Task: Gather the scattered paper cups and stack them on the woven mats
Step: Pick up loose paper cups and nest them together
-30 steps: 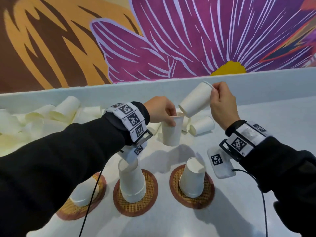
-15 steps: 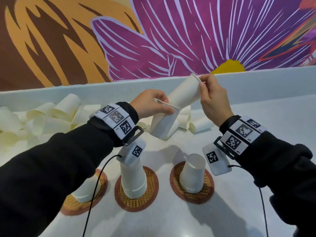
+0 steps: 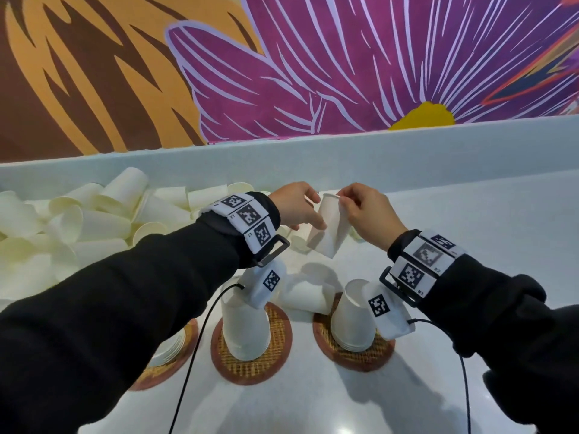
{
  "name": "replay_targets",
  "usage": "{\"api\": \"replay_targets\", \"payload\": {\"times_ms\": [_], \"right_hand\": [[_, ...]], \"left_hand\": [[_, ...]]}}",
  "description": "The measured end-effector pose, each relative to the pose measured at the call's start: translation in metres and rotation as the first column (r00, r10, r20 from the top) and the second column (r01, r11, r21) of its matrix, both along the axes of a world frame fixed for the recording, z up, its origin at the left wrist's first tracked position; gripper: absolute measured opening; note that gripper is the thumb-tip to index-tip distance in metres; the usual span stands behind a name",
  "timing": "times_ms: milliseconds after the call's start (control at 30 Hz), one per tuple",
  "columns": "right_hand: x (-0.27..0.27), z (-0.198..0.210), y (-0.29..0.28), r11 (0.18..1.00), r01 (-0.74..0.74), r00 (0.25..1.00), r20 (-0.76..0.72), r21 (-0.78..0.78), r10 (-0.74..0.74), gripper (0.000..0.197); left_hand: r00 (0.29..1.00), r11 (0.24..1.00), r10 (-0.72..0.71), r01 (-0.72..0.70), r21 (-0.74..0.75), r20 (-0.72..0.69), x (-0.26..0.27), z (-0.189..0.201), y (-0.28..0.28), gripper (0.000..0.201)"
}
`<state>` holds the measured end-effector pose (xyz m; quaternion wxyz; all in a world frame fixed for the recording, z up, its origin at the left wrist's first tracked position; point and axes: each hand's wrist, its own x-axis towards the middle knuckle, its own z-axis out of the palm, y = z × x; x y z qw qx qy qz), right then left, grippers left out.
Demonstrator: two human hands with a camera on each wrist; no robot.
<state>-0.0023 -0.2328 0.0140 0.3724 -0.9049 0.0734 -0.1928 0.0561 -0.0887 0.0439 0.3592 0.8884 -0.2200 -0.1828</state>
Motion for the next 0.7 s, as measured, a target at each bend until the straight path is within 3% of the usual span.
{"api": "replay_targets", "payload": {"times_ms": [100,233,300,367,467,533,633,700], "right_hand": [[-0.001,0.007,0.001,0.997,-0.075,0.996,0.042,0.025,0.074,0.017],[0.004,0.015,0.006,0.982,-0.149,0.984,0.116,0.118,0.136,0.010],[0.005,0.017,0.010,0.980,-0.163,0.980,0.133,0.112,0.148,0.008],[0.008,0.017,0.013,0.986,-0.149,0.984,0.113,0.072,0.140,0.025],[0.013,0.016,0.018,0.993,-0.115,0.989,-0.095,-0.032,0.112,0.061],[0.015,0.015,0.024,0.981,-0.163,0.957,-0.261,-0.106,0.130,0.068],[0.018,0.010,0.043,0.833,-0.429,0.784,-0.602,-0.350,0.151,0.063],[0.023,0.003,0.060,0.705,-0.591,0.639,-0.761,-0.393,0.111,0.069]], "left_hand": [[1.000,0.993,-0.027,0.027,0.115,-0.006,0.003,0.005,0.001,0.081],[0.999,0.999,-0.009,0.007,0.036,0.041,0.006,0.019,0.003,0.094],[0.995,0.996,-0.019,0.010,0.084,0.099,0.008,0.024,0.005,0.071],[0.988,0.986,-0.006,-0.020,0.166,0.153,0.012,0.027,0.010,0.040],[0.980,0.974,0.075,-0.111,0.198,0.182,0.027,0.028,0.025,0.034],[0.982,0.960,0.112,-0.147,0.238,0.155,0.036,0.027,0.038,0.038],[0.989,0.928,0.117,-0.141,0.344,0.090,0.046,0.019,0.057,0.053],[0.992,0.900,0.108,-0.125,0.418,0.066,0.049,0.011,0.065,0.063]]}}
